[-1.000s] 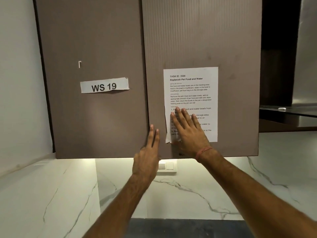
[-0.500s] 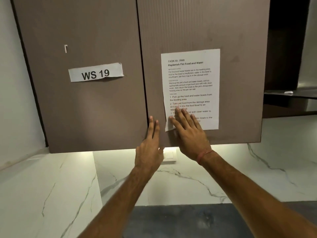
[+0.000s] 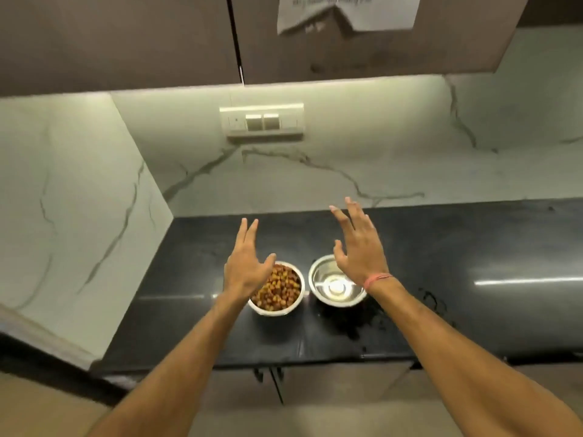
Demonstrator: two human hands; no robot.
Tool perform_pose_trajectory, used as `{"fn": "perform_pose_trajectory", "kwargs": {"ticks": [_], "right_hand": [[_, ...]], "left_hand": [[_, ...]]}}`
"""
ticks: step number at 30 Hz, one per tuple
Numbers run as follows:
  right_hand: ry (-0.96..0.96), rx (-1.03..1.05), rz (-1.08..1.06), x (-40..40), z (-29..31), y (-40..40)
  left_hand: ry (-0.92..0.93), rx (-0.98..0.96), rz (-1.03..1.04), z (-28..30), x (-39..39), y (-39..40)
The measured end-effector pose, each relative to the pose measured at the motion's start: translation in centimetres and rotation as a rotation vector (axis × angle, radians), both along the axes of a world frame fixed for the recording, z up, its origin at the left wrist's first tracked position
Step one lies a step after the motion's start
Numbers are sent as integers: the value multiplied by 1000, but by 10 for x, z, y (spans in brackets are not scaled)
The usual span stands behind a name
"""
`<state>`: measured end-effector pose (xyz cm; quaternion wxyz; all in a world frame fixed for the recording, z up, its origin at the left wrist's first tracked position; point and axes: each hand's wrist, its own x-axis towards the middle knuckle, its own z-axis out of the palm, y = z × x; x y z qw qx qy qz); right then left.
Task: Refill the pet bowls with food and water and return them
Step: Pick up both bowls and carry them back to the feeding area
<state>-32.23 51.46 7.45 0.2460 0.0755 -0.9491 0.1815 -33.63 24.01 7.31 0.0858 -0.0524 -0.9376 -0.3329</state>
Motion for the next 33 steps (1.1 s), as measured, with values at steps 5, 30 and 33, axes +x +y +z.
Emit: {"fn": "perform_pose_trajectory", "kwargs": {"ticks": [5,30,33], "right_hand": [[-195,-40,-66,32,-63,16],[-596,-1612,-461,28,-155,8],[-583,-1650,-458,26,-152,7]], "left_hand": [[-220,7,78,-50,19,-14],[-748,1082,404,-137,28,-2],[-747,1108,424,-137,30,-3]]}}
